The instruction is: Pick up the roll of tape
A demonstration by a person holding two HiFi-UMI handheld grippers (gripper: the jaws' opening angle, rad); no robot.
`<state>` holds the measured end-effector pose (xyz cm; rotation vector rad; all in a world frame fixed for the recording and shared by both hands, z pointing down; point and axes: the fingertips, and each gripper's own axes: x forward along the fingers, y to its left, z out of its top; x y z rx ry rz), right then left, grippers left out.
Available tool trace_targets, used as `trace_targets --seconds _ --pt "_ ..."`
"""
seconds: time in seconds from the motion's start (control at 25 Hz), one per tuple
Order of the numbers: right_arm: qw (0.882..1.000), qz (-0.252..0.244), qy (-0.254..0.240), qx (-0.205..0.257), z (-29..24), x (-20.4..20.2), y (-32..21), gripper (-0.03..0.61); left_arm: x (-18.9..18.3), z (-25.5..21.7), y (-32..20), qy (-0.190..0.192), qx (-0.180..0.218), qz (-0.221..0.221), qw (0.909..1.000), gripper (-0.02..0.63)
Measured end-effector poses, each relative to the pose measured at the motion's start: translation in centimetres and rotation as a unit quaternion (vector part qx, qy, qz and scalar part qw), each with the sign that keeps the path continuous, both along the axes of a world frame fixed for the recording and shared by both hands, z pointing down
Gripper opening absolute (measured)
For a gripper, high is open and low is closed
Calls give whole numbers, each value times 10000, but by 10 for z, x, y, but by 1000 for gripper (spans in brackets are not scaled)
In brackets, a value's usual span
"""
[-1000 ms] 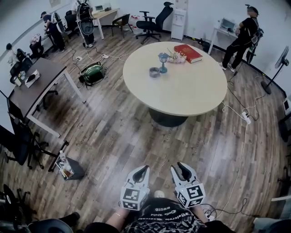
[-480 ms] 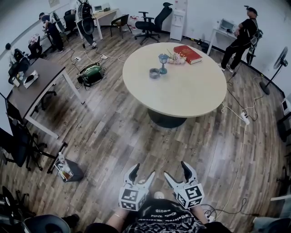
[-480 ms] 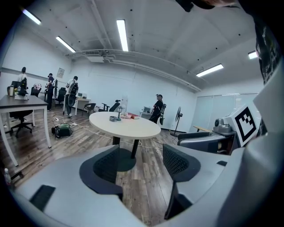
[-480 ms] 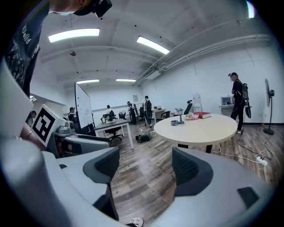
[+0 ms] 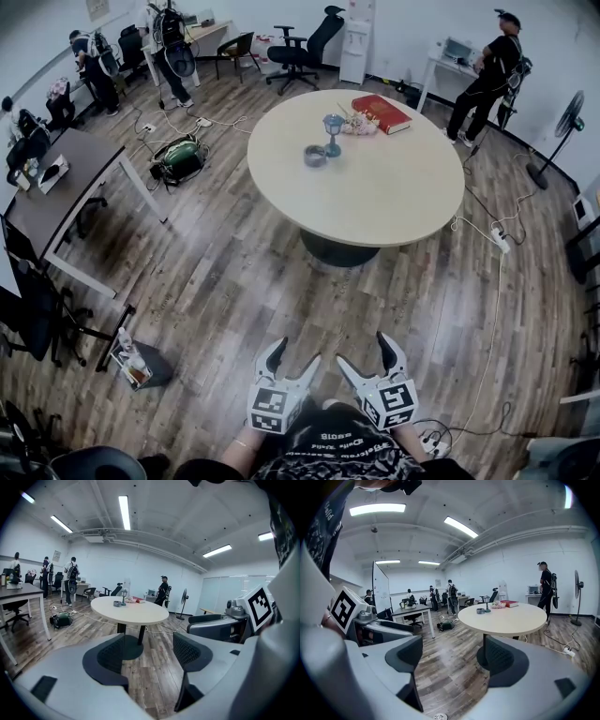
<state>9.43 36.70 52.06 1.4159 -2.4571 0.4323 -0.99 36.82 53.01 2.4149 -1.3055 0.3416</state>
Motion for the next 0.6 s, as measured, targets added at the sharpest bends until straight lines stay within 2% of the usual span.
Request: trace_targets --seconds 0.24,0.6 --pt "9994 291 -123 -169 10 -7 -5 410 -18 2 -12 19 19 87 10000 322" --pt "9993 202 -140 -271 16 -18 -19 408 -29 1 -22 283 -112 43 9995 322"
